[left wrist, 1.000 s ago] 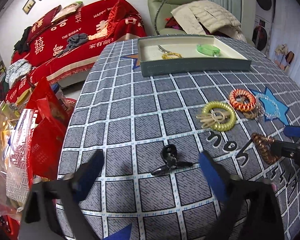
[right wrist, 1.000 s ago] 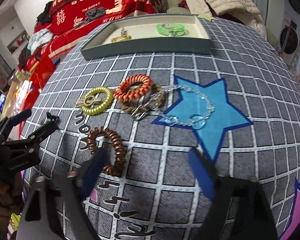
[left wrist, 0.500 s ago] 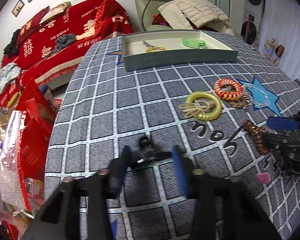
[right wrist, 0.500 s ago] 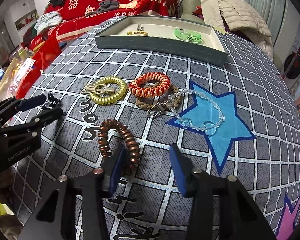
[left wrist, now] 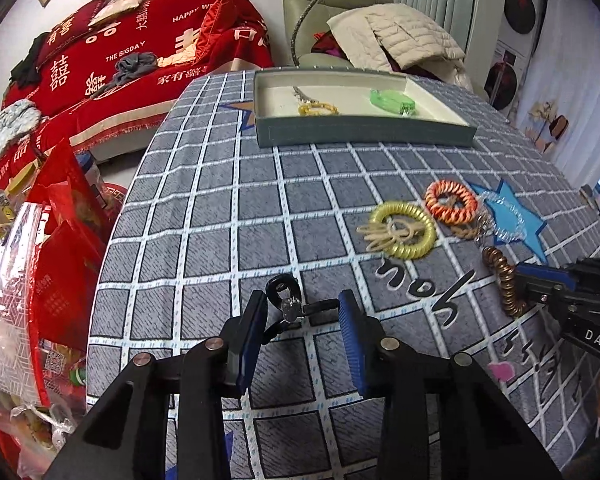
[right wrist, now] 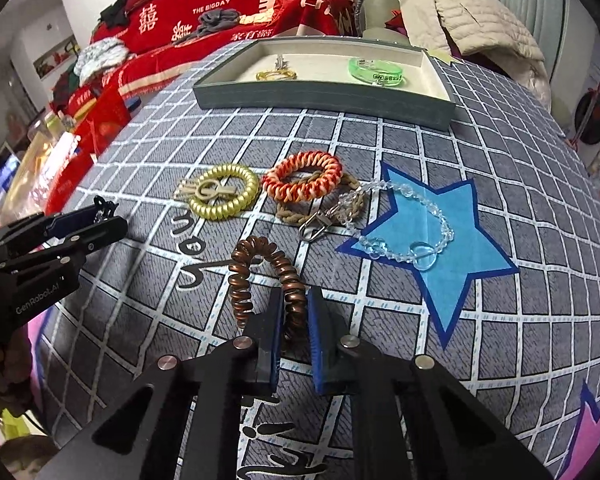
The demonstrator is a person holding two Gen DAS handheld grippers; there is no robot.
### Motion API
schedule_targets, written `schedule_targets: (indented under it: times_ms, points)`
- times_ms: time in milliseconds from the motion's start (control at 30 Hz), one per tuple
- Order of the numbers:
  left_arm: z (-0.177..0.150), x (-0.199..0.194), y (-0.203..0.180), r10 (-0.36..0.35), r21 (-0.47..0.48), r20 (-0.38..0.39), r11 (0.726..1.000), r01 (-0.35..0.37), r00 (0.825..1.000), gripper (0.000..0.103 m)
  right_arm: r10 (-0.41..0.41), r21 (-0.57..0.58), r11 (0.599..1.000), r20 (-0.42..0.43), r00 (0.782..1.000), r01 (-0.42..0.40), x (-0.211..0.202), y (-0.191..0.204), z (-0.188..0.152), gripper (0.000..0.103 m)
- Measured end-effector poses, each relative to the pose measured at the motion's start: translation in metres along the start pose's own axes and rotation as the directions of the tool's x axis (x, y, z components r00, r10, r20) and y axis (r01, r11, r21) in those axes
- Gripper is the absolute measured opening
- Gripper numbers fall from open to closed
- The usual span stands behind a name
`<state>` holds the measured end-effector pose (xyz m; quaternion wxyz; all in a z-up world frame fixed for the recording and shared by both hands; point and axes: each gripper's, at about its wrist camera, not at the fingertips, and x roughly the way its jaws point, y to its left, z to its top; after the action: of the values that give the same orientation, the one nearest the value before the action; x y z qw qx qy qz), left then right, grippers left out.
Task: Organize jewelry
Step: 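Grasp the black hair clip with the left gripper while the right gripper grasps the brown coil bracelet, then lift the black clip and brown coil bracelet and carry them toward the tray, then lower both items into the tray and open both grippers to release them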
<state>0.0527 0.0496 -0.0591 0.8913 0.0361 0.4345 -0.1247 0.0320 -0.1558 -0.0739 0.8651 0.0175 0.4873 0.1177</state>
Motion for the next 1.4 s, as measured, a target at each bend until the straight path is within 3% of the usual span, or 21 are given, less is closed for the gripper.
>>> schedule_targets:
  times_ms: [700, 1033, 1400]
  points:
    - [0.063, -0.023, -0.007, -0.036, 0.009, 0.091, 0.999, 0.035, 0.995, 0.058, 0.076, 0.123, 0.989, 0.095, 0.993, -0.087, -0.028, -0.046, 0.055, 0.013]
    - [0.126, -0.016, -0.011, -0.044, 0.053, 0.134, 0.998, 0.037, 0.990, 0.058, 0.062, 0.129, 0.988, 0.143, 0.988, -0.080, -0.034, -0.076, 0.119, 0.013]
    - [0.206, 0.028, -0.018, -0.016, 0.075, 0.131, 0.997, 0.006, 0.991, 0.058, 0.040, 0.142, 0.988, 0.152, 0.988, -0.062, -0.004, -0.104, 0.203, 0.013]
